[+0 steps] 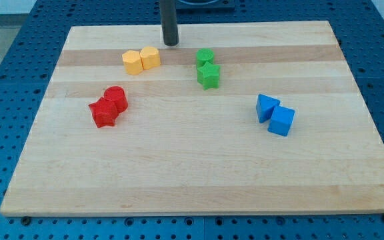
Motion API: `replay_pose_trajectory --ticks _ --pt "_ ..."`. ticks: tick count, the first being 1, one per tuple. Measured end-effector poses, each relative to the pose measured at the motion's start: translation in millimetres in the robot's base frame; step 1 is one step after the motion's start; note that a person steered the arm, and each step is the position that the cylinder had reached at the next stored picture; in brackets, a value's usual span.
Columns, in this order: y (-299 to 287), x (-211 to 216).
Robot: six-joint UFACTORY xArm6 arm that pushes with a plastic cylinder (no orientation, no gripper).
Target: Separate the triangle from the cube
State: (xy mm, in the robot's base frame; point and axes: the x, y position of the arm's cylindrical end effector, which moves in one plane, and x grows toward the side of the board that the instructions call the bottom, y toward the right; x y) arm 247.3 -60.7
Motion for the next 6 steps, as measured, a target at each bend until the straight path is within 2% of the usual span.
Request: replay_pose_trajectory --ticks 1,2,3,5,6 --pt "77 -14" --pt "122 -24" --pt "122 -24" --pt "139 64" --pt "139 93"
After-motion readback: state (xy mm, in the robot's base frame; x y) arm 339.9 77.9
